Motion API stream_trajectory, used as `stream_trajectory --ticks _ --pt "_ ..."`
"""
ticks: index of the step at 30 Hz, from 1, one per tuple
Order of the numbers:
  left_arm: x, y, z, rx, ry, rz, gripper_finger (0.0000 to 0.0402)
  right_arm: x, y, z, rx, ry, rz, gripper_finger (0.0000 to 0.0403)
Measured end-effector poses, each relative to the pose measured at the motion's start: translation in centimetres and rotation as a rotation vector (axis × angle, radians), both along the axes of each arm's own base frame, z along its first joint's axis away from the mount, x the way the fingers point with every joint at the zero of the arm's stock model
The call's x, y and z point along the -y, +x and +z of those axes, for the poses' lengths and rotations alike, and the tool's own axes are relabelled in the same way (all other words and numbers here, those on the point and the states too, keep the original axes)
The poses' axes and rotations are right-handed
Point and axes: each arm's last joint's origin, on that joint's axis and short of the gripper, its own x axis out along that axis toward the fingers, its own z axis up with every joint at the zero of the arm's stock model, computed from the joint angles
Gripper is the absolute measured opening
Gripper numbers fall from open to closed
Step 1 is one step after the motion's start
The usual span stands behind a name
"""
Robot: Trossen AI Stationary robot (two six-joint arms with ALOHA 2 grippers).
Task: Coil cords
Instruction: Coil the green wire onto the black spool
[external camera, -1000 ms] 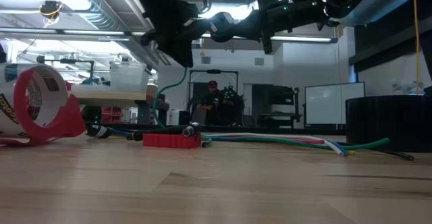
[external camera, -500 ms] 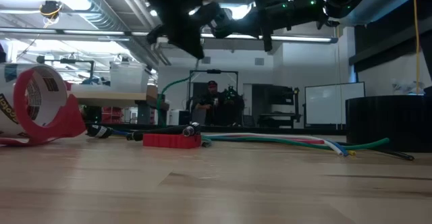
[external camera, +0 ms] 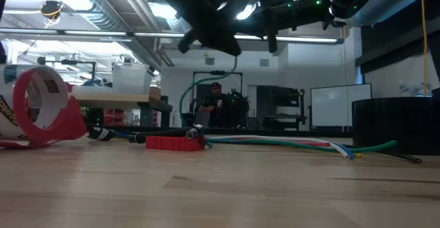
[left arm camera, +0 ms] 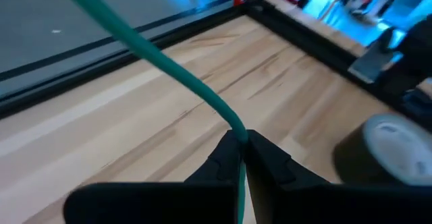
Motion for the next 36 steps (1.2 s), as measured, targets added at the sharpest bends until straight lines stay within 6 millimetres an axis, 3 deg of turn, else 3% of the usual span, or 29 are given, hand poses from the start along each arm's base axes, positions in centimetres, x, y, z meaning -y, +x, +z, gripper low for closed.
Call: stream_trajectory --ticks 8,19,36 --pt "0.0 0.4 1.0 0.090 -0.029 -0.027 0.0001 0.0 0.0 -0.2 -0.018 0.009 -0.003 0.0001" --pt "-1.5 0.4 1.3 0.149 -0.138 -0.011 0.0000 0.0 0.0 -0.2 -0.021 0.016 0.000 0.0001" --pt "-2.2 0.7 2.2 0.241 -0.118 -0.034 0.0000 -0.2 -0.2 -1.4 -0.140 0.061 0.028 0.0001"
